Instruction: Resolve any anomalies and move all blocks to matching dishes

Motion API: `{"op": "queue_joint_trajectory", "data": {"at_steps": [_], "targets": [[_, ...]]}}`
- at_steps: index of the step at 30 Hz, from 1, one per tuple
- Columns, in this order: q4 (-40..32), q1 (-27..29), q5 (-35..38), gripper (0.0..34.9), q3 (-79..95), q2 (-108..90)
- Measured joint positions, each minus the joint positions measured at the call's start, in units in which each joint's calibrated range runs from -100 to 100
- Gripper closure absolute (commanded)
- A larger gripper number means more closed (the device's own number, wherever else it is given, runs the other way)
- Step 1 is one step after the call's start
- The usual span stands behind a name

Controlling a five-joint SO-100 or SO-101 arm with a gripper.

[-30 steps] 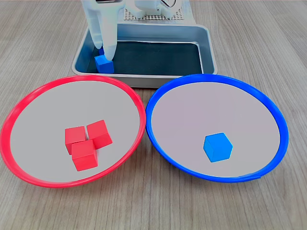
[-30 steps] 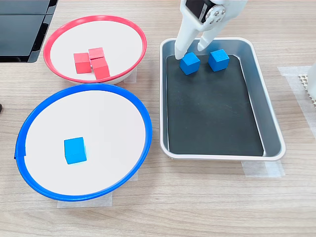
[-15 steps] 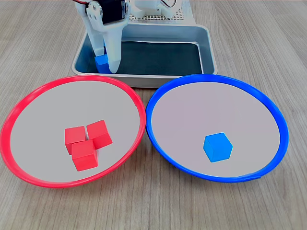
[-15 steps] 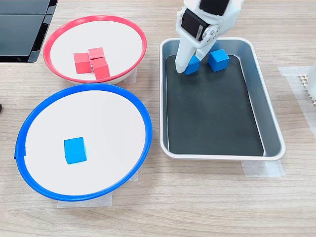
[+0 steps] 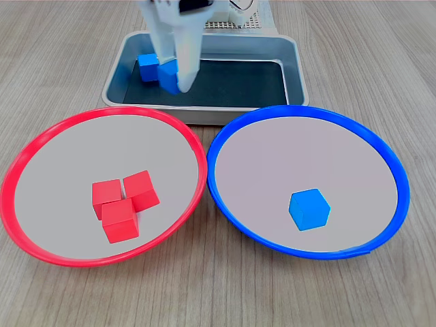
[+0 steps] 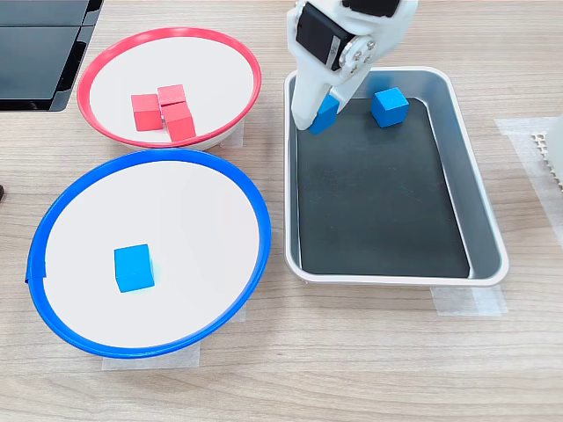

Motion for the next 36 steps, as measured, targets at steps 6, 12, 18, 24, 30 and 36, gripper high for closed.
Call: {"op": "queue_joint_trajectory", "data": {"at_steps": [6,12,18,24,30,36], "targets": [[6.2,-16.9,-10.1,34.7,-21.6,5.4],[-3.5,-22.6,-12.2,33.6,-27.5,16.7],[-10.4,-21.8,-10.0,23.9,-27.6,21.7],[-10.4,-20.4,-8.5,29.1,-25.0,20.1],[-0.2,-15.0,-4.2,33.9,-14.8,5.5],[5.5,-0.2,4.1,34.1,3.4,-11.7]]}}
